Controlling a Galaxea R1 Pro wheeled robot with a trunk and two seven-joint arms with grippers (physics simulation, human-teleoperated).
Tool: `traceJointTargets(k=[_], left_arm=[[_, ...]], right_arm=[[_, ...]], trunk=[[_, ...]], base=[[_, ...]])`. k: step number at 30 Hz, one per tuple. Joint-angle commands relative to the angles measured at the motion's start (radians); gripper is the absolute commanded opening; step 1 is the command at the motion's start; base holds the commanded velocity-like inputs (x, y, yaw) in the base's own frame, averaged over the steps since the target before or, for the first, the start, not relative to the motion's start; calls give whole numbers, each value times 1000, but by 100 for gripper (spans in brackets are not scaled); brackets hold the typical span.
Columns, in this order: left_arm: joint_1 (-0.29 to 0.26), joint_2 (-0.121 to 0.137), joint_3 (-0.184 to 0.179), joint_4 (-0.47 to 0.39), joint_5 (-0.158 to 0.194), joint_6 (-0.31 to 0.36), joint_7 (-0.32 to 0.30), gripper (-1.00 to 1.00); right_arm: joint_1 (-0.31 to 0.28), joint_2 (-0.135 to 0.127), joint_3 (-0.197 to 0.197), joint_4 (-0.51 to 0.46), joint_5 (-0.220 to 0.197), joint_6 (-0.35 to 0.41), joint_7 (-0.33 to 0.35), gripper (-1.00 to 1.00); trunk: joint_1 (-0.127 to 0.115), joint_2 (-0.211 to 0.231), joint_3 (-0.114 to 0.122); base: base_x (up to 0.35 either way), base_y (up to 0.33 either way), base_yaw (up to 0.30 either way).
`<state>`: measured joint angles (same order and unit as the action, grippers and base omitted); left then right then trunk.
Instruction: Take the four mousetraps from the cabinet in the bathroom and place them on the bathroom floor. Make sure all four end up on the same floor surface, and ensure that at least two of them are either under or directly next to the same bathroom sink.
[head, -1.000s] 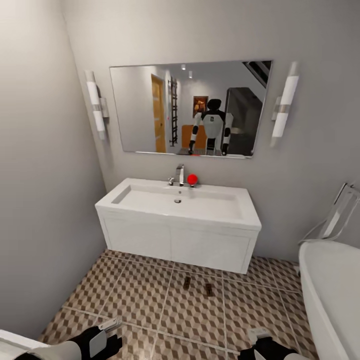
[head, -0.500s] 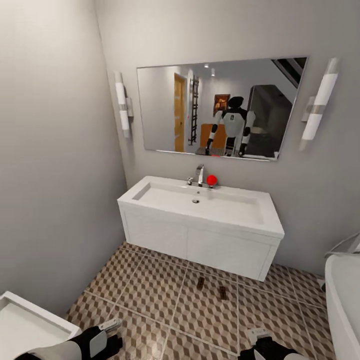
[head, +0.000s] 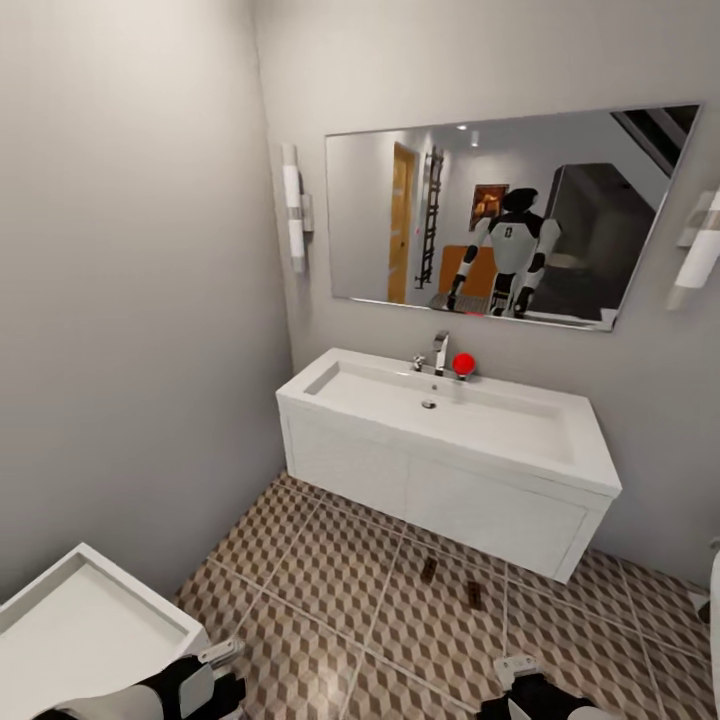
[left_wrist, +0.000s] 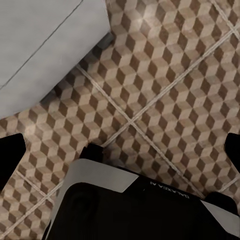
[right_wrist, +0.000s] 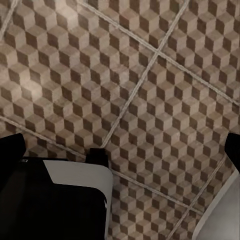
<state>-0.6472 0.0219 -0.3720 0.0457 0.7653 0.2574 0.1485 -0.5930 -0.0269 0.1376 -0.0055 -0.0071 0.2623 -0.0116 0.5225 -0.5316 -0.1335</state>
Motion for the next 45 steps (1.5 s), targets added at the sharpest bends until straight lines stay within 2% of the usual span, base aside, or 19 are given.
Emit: traceJointTargets(k=[1,9,21,33,45], left_arm=[[-1,0,-8,1,9,3,2,100],[1,-1,-8,0,9,2,2,100],[3,-2,-8,0,9,2,2,100],[3,-2,-8,0,9,2,2,100],[4,-3,-8,0,9,1,2,100]], right_arm=[[-1,0,7,-1,-1,5,-1,100],[-1,1,7,-1,-1,5,-2,100],[-1,1,7,-1,-1,5,-1,100],[-1,1,8,-1,-1,5,0,100],[-1,1,9,-1,1,5,1,100]], trunk=[[-4,6,1],[-34,62,21],[-34,62,16],[-34,62,17],[-34,62,24]], base=[[0,0,261],[0,0,261],[-29,-11,167],[-243,-114,41],[-55,-27,218]])
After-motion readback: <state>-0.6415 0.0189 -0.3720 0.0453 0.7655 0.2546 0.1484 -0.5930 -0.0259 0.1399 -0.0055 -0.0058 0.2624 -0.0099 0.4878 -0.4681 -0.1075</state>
